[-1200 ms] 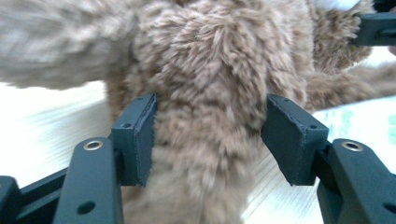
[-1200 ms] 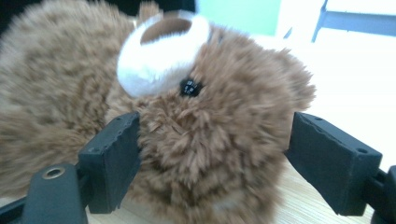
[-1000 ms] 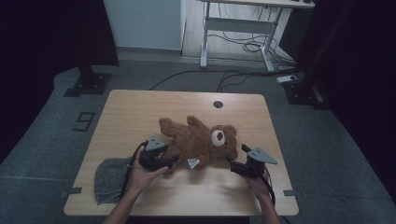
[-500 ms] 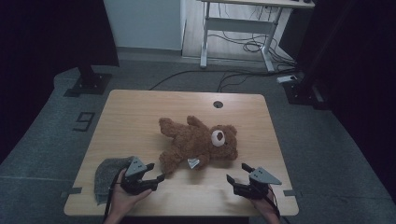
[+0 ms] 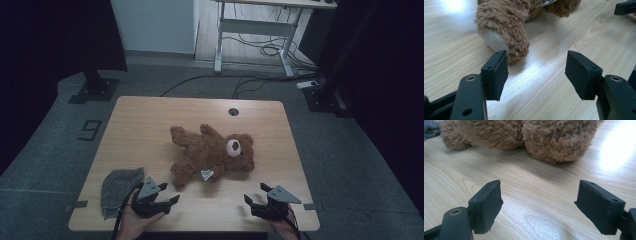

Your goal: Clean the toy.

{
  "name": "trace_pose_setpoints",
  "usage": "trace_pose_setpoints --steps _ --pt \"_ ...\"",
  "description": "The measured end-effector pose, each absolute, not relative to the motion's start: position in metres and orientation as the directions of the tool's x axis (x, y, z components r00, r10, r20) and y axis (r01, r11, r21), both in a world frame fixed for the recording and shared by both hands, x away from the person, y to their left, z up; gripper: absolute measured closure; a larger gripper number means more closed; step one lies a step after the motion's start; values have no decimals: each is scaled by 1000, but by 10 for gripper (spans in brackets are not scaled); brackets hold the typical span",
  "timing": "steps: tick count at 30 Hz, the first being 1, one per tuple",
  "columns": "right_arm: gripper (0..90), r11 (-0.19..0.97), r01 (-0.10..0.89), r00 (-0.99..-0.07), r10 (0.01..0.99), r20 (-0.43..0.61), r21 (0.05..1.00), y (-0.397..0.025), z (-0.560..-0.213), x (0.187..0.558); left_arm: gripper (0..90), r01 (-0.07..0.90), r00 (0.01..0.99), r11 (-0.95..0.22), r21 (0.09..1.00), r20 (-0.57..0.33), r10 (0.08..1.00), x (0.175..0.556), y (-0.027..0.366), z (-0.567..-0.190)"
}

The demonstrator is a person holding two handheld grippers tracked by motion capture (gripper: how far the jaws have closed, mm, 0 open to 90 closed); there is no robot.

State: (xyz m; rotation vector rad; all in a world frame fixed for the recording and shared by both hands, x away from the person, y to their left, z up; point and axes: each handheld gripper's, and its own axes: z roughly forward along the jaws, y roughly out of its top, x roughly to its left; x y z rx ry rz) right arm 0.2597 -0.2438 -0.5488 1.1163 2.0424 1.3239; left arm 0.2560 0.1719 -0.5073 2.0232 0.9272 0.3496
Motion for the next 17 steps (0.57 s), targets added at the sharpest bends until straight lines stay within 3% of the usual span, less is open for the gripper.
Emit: trace_pose_setpoints --steps 17 --pt "188 218 377 -574 818 43 900 -245 -549 261 346 481 685 -350 804 -95 723 255 172 -506"
